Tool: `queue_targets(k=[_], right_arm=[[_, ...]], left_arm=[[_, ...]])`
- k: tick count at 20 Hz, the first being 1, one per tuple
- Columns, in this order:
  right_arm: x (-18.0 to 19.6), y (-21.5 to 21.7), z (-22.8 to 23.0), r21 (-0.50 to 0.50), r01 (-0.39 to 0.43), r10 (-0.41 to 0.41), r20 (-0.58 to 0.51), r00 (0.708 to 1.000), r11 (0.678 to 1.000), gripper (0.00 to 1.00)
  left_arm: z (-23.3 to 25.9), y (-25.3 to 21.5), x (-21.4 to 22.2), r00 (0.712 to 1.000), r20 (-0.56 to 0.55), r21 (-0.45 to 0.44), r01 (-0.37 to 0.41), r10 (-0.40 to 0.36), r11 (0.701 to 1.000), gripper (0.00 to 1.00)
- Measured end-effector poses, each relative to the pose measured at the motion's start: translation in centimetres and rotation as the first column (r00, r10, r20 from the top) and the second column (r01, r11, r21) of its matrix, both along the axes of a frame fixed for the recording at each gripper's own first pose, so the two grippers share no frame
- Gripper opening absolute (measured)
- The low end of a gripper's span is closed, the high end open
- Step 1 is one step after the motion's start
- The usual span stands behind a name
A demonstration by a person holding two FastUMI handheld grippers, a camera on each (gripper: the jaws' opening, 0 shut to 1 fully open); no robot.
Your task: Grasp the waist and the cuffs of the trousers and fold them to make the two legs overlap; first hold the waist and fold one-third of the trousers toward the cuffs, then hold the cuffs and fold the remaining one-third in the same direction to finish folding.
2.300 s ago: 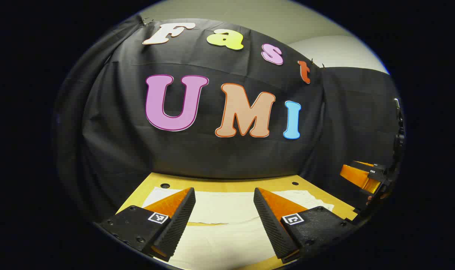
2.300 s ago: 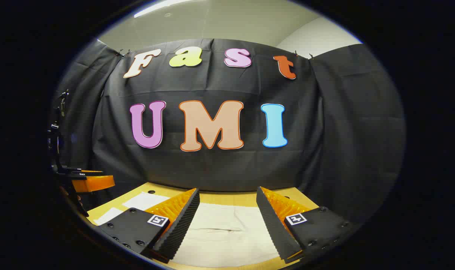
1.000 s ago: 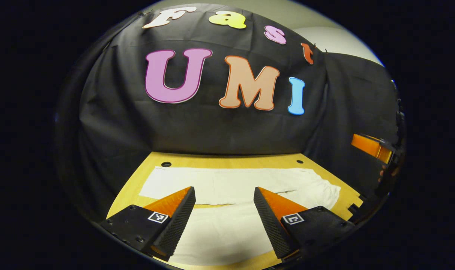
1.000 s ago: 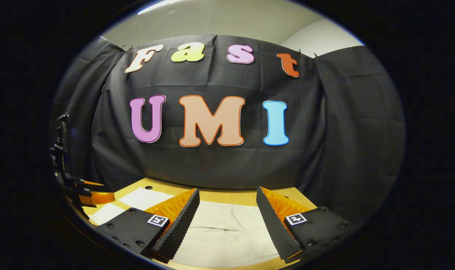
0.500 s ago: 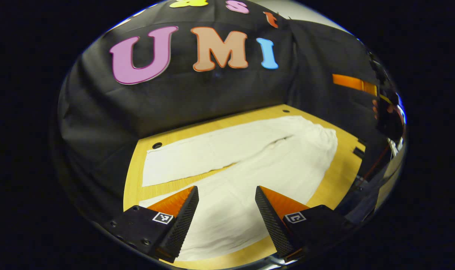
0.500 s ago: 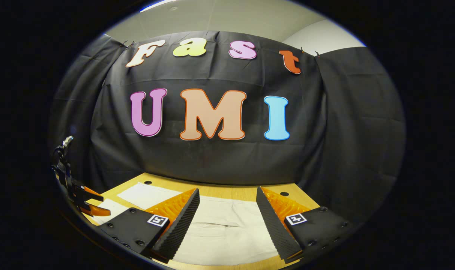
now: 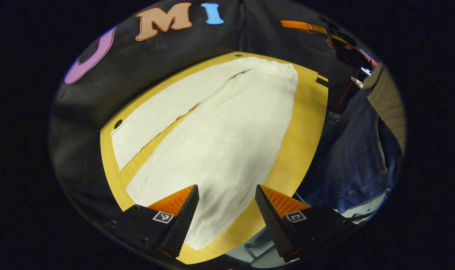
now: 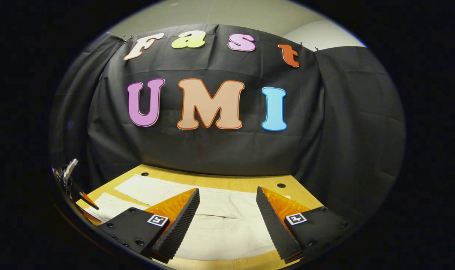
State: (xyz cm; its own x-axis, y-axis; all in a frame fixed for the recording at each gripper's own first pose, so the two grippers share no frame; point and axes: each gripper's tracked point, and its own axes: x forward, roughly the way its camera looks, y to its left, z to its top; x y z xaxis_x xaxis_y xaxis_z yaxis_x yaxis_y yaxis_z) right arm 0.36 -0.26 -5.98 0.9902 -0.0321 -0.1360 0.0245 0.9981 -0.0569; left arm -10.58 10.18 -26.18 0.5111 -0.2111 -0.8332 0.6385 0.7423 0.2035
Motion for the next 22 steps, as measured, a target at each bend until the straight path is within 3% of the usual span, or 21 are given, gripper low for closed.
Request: queue_targets(k=[7,18,20,22], right_arm=[[0.0,0.8,-1.4,-0.033,-0.005,0.004,-0.036,0.999,0.999,0.99],[1.1,1.3,-2.8,-0.034,-0.034,0.031,-0.072,0.997,0.999,0.97],[1.2,1.6,-3.2,-0.034,-0.052,0.049,-0.083,0.995,0.998,0.98],[1.4,1.4,-3.4,-0.048,-0.061,0.057,-0.087,0.995,0.997,0.98]], left_arm=[[-5.0,3.5,-2.6,0.973,-0.212,0.109,0.121,-0.096,0.987,0.88],[-6.3,4.6,-2.6,0.937,-0.308,0.179,0.228,-0.166,0.957,0.86],[-6.4,4.7,-2.5,0.932,-0.316,0.190,0.244,-0.176,0.951,0.84],[-6.4,5.1,-2.1,0.931,-0.320,0.198,0.244,-0.173,0.949,0.75]])
